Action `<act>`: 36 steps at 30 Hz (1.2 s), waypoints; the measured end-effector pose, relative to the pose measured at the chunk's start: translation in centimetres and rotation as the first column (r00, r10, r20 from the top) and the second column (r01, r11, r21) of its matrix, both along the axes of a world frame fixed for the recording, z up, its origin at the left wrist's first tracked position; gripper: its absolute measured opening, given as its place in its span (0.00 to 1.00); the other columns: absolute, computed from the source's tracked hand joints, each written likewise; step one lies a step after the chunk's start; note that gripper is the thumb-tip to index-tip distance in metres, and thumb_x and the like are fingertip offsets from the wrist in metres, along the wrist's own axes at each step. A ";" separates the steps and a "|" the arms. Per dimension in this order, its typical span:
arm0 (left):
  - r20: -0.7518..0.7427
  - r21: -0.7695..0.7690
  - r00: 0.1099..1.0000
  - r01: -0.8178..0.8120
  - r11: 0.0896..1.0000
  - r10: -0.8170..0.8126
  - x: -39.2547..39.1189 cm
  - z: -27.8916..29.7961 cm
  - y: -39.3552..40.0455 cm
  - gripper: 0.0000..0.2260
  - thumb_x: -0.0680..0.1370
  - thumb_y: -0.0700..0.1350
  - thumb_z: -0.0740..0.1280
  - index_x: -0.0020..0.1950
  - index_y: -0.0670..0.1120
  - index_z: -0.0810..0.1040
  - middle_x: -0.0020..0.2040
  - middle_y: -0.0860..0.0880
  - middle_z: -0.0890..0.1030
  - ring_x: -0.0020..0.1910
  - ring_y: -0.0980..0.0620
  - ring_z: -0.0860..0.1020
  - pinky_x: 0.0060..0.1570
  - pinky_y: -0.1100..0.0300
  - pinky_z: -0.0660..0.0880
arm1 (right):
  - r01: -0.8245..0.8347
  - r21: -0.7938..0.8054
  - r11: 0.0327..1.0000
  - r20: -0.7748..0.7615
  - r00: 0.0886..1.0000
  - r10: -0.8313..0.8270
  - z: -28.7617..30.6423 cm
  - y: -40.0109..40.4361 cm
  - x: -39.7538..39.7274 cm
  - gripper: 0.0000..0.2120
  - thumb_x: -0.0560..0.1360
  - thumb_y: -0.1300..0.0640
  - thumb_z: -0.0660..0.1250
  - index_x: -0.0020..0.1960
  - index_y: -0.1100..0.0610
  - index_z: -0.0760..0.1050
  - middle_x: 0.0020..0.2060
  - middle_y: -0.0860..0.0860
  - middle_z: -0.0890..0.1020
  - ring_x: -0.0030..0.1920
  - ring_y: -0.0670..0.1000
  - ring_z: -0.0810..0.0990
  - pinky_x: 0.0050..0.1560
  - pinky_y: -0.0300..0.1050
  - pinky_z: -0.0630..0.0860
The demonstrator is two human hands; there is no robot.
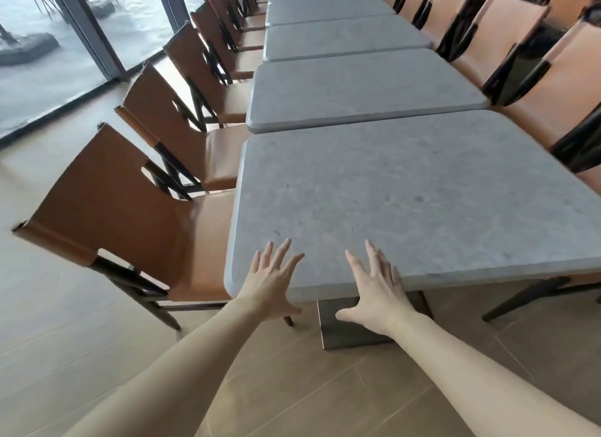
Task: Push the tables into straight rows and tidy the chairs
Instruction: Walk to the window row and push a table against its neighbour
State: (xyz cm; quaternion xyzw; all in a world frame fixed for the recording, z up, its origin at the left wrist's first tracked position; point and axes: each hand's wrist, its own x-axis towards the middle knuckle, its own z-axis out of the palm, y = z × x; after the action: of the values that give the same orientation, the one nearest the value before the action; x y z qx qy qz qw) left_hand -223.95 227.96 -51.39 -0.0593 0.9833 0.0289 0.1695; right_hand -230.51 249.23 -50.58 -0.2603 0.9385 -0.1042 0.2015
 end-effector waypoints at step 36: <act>-0.203 -0.021 0.962 0.184 0.983 -0.184 -3.7 -7.5 -5.9 0.52 0.61 0.75 0.66 0.75 0.74 0.36 0.83 0.54 0.38 0.81 0.45 0.35 0.78 0.37 0.37 | -0.291 0.095 0.952 -0.346 0.887 0.306 -8.0 -3.6 -7.0 0.60 0.59 0.18 0.62 0.80 0.42 0.41 0.82 0.50 0.45 0.81 0.54 0.41 0.79 0.61 0.40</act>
State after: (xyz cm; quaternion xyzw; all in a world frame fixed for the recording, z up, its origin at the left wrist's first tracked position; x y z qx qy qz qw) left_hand -227.61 222.10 -58.92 0.0353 0.9968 0.0182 0.0697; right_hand -237.52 245.64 -58.58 -0.4117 0.9101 -0.0039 0.0468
